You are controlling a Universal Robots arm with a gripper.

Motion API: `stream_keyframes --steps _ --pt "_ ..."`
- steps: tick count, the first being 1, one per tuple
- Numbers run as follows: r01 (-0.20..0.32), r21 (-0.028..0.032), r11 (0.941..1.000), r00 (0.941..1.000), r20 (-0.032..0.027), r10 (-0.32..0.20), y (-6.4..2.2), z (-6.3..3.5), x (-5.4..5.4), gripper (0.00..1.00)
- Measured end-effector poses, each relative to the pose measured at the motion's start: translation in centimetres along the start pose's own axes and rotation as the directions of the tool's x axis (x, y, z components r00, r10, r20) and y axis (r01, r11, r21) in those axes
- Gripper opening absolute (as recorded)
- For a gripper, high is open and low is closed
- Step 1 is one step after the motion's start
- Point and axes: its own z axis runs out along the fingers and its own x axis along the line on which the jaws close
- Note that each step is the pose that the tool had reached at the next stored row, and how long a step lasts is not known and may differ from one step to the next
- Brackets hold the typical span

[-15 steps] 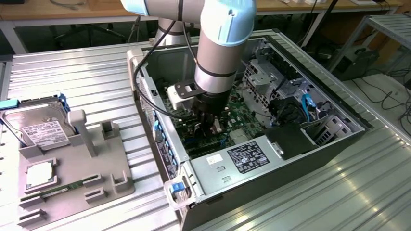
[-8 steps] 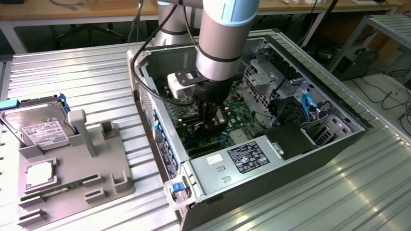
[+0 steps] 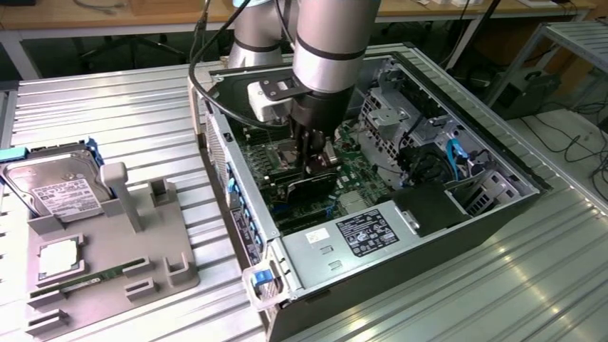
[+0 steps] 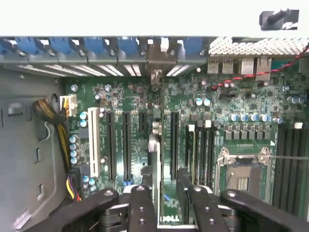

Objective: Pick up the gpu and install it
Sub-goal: 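Insert the gpu into the slot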

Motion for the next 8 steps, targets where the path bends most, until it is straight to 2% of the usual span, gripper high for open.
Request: stream_keyframes --steps 1,3,4,5,8 --pt "0.0 0.0001 1.0 1.0 0.0001 0.0 0.0 0.0 0.0 0.33" --pt "0.0 0.0001 1.0 1.0 0.0 0.0 0.0 0.0 0.0 0.19" --pt "0.0 0.0001 1.0 1.0 0.0 0.0 0.0 0.0 0.0 0.19" --pt "0.0 0.0001 1.0 1.0 0.0 0.0 0.0 0.0 0.0 0.13" --pt "0.0 0.0001 1.0 1.0 0.0 0.0 0.0 0.0 0.0 0.11"
